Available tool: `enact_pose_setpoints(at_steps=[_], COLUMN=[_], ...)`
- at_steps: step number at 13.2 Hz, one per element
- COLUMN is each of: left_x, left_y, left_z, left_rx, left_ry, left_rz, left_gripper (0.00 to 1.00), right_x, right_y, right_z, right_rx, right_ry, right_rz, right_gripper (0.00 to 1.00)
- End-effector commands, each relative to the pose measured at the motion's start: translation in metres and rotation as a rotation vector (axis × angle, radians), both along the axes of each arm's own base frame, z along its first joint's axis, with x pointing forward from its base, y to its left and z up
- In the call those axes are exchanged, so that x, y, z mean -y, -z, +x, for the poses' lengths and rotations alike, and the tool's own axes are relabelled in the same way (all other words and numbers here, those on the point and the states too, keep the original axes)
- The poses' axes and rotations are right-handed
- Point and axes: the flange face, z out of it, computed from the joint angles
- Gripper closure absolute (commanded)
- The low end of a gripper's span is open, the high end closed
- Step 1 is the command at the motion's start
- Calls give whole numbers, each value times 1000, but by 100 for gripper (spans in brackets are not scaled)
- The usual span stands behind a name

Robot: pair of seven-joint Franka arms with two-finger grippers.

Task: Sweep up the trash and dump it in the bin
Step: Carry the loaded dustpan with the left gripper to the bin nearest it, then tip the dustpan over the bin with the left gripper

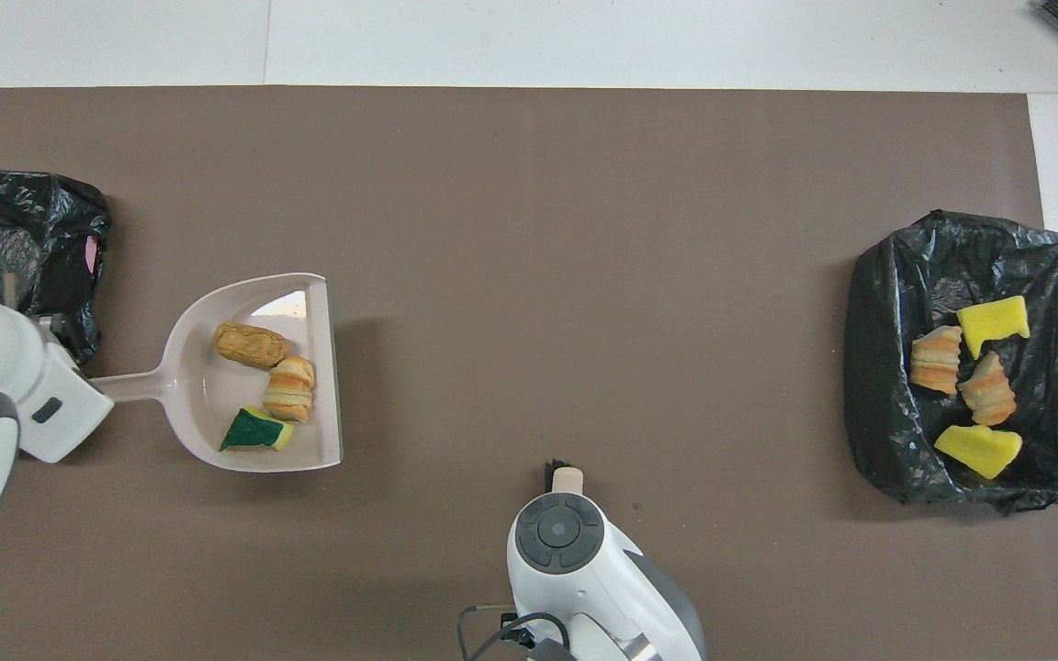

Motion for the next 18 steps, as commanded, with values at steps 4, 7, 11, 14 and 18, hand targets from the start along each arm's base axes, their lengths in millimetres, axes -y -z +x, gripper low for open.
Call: enact_pose_setpoints(at_steps=[4, 7, 11, 14, 18], left_x=[-138, -211, -272, -284, -295], left_y=[-32, -54, -61, -74, -63], left_z=[11, 29, 43, 68, 98], left_rx=[133, 149, 141, 163, 108], left_ry=[81, 75, 142, 190, 278], left_rz=[-71, 2, 43, 138, 326], left_gripper=[100, 100, 100, 100, 100], right_x=[-6, -2, 3, 1, 1], right_y=[10, 10, 11, 12, 19], right_z=[-13, -14, -14, -14, -14], right_rx=[-9, -12, -6, 1, -6], right_ry=[-38, -61, -41, -32, -32], right_rz=[-41, -70, -131, -131, -140], right_gripper=[100, 100, 100, 100, 100])
